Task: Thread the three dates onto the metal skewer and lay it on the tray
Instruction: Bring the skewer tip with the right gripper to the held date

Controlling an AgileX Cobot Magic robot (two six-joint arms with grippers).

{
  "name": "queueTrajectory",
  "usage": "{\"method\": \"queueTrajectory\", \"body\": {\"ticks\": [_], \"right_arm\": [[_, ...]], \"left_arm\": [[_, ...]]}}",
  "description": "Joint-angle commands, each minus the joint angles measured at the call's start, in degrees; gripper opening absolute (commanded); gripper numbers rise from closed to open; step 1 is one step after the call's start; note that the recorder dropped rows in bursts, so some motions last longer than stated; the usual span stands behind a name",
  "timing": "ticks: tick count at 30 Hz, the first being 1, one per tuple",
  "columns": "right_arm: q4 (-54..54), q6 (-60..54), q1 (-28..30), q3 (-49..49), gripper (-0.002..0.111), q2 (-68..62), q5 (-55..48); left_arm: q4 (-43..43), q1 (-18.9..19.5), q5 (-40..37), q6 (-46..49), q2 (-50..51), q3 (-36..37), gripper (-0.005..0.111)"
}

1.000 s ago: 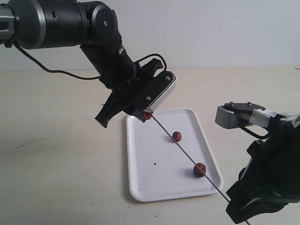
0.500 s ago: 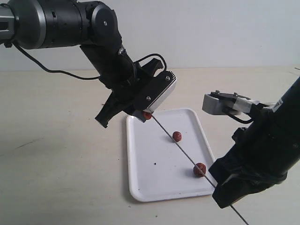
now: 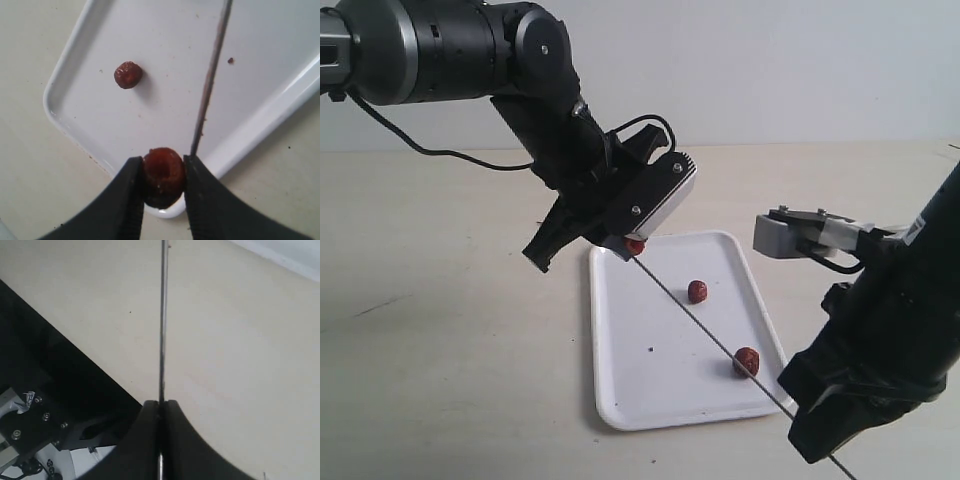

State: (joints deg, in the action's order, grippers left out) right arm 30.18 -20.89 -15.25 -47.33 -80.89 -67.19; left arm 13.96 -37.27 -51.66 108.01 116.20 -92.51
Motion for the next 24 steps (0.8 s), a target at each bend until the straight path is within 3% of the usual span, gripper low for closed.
{"method": "queueTrajectory", "body": {"ticks": [1, 24], "right_arm": [[-0.6, 0.0, -0.1, -0.5, 0.0, 0.1, -0.3], [-3.0, 1.6, -0.1, -0.5, 0.0, 0.1, 3.1]], "left_arm": [[-0.1, 0.0, 0.3, 0.4, -0.7, 0.1, 0.028], [0.1, 0.0, 0.8, 2.2, -0.7, 0.1, 0.028]]}}
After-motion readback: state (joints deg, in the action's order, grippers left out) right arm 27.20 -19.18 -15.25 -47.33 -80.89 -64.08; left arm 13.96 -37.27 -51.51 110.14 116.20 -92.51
